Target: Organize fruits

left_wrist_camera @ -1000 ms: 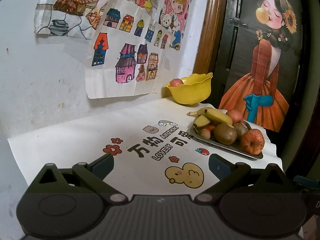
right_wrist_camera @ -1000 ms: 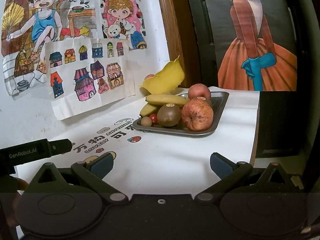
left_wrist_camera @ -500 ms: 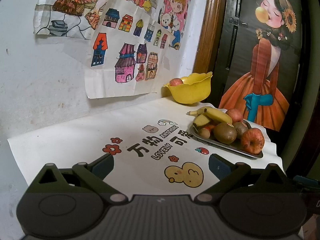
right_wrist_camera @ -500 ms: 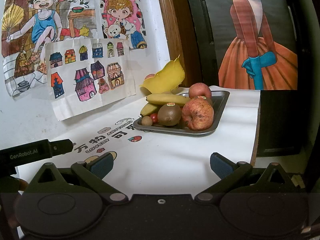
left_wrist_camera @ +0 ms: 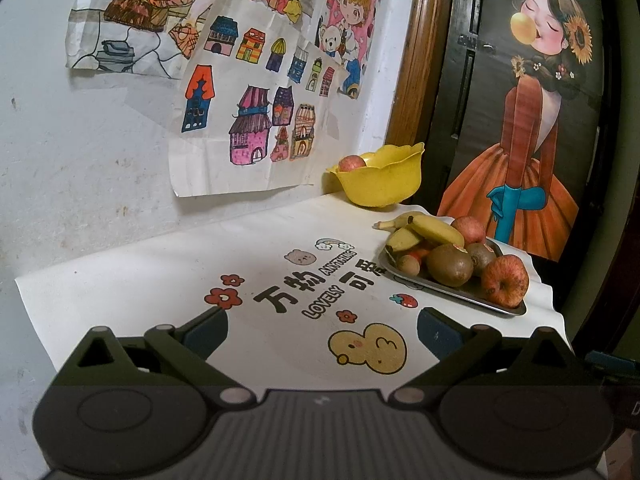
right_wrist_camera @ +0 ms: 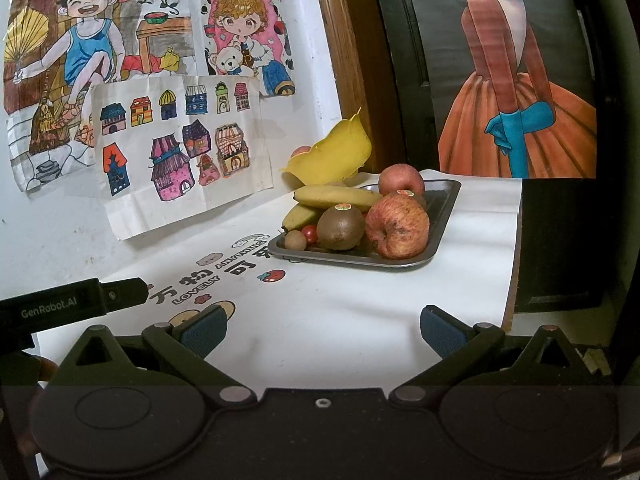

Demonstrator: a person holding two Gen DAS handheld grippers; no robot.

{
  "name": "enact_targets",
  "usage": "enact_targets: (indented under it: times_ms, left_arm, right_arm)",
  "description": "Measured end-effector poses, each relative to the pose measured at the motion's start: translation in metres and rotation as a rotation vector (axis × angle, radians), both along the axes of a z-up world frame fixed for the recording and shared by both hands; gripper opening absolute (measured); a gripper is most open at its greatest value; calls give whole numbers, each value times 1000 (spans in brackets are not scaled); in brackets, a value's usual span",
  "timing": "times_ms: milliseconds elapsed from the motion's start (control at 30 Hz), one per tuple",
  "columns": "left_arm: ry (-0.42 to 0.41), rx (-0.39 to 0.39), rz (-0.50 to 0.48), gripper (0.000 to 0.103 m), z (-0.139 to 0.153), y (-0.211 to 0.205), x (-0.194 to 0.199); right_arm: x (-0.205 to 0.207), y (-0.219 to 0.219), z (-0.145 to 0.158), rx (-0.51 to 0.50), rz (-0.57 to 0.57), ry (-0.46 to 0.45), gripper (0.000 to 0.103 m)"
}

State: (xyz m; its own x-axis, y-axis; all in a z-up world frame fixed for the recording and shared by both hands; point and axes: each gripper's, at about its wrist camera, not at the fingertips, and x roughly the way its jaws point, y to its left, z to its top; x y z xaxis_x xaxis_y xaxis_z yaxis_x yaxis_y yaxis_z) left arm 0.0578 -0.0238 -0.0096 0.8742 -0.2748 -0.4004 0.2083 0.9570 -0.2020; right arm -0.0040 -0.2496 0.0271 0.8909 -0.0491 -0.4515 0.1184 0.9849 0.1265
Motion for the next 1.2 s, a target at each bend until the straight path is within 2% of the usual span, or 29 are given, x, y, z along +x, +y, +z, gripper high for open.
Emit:
enact_targets:
  times_ms: [600, 767, 900, 1200]
  left_arm:
    - [-6, 3, -6, 103, 0, -1, 0]
    - [20, 40, -33, 103, -2, -10, 1]
    - [6, 79, -28, 103, -2, -17, -1]
    - [-15, 85, 2, 103, 1, -16, -1]
  right_arm:
    - [0, -1, 0, 3, -3, 1, 102]
    - [0, 1, 0, 5, -1, 5, 102]
    - [1, 5, -1, 15, -2, 10, 102]
    - [1, 4, -1, 16, -5, 10, 102]
